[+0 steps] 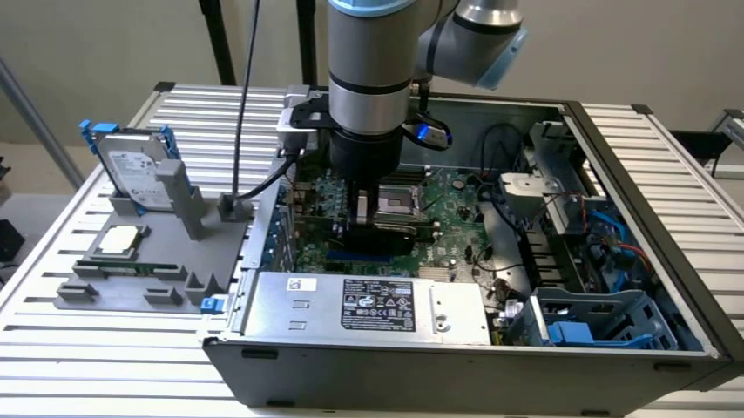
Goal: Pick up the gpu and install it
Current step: 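Insert the gpu into the slot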
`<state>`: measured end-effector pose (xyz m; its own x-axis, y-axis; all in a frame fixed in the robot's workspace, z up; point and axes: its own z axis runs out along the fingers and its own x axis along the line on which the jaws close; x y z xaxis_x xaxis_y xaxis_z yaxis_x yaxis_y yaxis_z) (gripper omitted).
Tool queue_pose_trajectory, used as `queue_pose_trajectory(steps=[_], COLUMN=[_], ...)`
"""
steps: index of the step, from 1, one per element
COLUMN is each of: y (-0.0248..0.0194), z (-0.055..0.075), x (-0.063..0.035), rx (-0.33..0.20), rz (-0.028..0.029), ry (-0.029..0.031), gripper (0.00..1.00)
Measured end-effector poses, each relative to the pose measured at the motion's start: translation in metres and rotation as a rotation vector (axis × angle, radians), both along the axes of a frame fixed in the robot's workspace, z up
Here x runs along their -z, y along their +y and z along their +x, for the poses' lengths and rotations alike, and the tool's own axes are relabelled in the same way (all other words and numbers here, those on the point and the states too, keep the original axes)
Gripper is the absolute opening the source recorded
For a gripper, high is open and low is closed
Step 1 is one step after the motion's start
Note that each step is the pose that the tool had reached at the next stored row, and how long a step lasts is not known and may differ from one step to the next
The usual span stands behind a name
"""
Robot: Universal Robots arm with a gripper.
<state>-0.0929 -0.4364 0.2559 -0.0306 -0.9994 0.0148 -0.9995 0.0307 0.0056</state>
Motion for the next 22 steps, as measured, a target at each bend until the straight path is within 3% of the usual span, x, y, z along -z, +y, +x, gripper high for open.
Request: queue_pose_trajectory(steps=[11, 22], y=[-0.0005, -0.0004], z=[0.0001, 0.0000], x=[0.0004, 0.0011], rx=[0.000, 0.000], rz=[-0.0101, -0.0104], ry=[0.0001, -0.0002], gripper=[0.27, 0.27])
